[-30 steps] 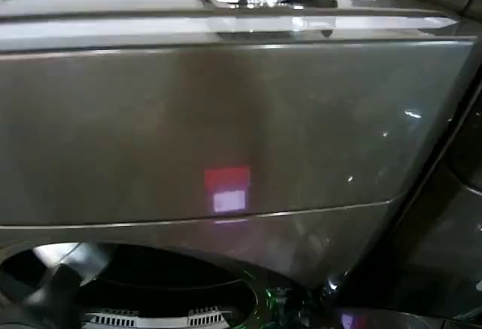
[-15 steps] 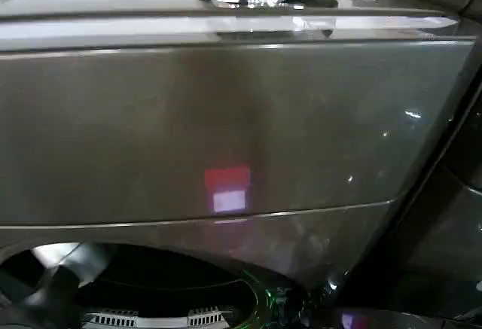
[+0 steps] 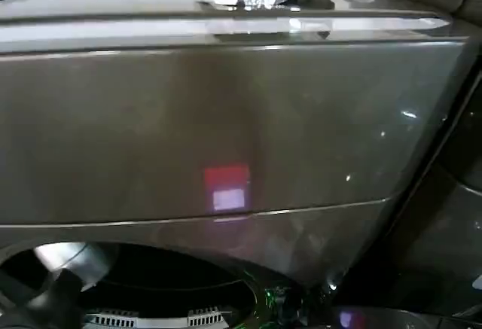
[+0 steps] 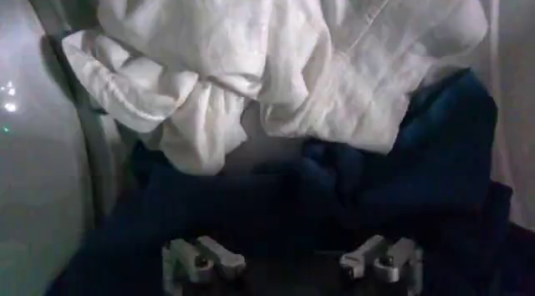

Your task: Grasp the clothes from the dryer.

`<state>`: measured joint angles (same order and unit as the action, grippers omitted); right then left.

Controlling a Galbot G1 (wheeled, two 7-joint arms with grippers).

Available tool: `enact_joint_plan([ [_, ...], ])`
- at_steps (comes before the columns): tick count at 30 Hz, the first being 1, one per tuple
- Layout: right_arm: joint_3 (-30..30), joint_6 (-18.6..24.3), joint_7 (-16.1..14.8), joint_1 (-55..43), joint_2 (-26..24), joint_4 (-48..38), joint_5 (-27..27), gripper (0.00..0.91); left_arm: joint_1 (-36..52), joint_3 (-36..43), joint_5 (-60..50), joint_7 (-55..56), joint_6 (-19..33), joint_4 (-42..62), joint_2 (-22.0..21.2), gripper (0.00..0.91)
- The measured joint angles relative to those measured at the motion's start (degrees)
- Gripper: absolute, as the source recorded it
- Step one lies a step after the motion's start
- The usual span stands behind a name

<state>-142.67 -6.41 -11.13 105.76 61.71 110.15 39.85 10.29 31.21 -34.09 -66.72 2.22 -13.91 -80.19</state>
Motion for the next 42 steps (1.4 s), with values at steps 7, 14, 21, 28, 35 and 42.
enact_joint_plan([
  [7, 0.3, 0.2, 0.0, -0.3, -0.1, -0.4, -0.4, 0.907, 0.0, 0.2, 0.1, -0.1, 0.1, 0.6, -0.2, 0.034],
  [14, 0.5, 0.2, 0.0, -0.5, -0.2, -0.4, -0.5, 0.907, -0.2, 0.2, 0.1, -0.3, 0.3, 1.0, -0.2, 0.000],
  [21, 0.3, 0.2, 0.0, -0.4, -0.2, -0.7, -0.6, 0.907, -0.3, 0.3, 0.0, -0.7, 0.3, 1.5, -0.6, 0.000],
  [28, -0.1, 0.2, 0.1, -0.2, -0.2, -0.8, -0.5, 0.907, -0.2, 0.2, 0.2, -0.9, 0.4, 1.6, -0.5, 0.000],
  [35, -0.2, 0.0, 0.4, -0.2, -0.1, -0.7, -0.3, 0.907, -0.3, -0.5, 1.5, -0.1, -0.4, 1.1, -0.2, 0.000],
  [42, -0.4, 0.0, 0.4, -0.1, -0.1, -0.7, -0.2, 0.907, -0.8, -2.1, 4.6, 2.7, -2.0, -0.2, 0.3, 0.000],
])
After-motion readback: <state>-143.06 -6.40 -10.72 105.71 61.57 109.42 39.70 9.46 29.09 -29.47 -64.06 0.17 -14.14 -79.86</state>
